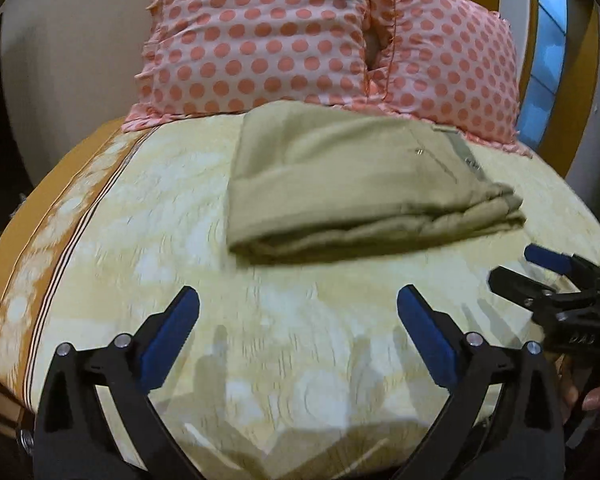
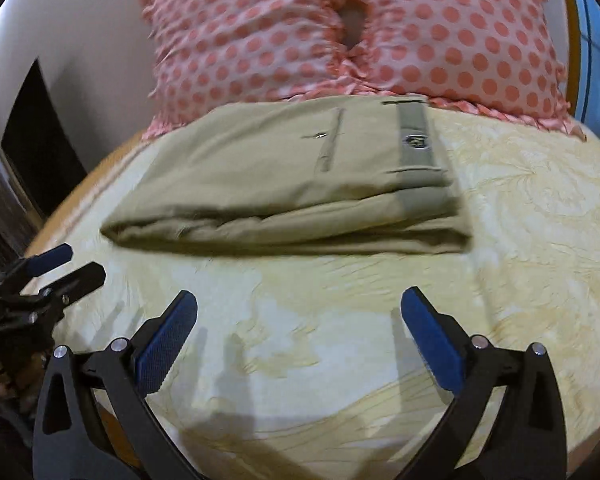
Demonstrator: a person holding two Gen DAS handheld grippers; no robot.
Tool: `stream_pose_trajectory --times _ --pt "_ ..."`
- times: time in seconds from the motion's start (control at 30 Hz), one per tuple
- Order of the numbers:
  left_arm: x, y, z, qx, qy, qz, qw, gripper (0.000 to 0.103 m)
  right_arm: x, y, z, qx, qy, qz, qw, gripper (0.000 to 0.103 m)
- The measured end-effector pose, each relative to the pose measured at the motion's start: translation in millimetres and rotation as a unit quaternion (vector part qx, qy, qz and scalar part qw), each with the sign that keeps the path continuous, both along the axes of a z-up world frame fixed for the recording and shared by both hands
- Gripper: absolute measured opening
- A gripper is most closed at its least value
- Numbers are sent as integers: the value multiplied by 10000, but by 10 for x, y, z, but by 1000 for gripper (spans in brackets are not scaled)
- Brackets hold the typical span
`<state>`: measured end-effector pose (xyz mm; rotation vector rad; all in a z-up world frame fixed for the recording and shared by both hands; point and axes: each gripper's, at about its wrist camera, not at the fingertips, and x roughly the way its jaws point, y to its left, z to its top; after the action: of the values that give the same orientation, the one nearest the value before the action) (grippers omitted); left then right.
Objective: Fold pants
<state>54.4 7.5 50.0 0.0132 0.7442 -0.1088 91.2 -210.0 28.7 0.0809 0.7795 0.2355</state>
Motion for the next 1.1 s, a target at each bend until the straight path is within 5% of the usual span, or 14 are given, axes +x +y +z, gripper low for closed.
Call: stream_pose_trajectory --times 0.2,0.53,1.1 --pt "-68 9 -246 84 174 320 9993 101 -45 205 -102 -607 -179 -263 9977 102" --pt "-228 -32 -335 207 -407 378 9982 101 -213 204 -173 -495 -687 -678 9941 102" --pt "-224 -31 -335 207 -413 375 9982 101 -208 227 -172 -533 -700 -862 9924 102"
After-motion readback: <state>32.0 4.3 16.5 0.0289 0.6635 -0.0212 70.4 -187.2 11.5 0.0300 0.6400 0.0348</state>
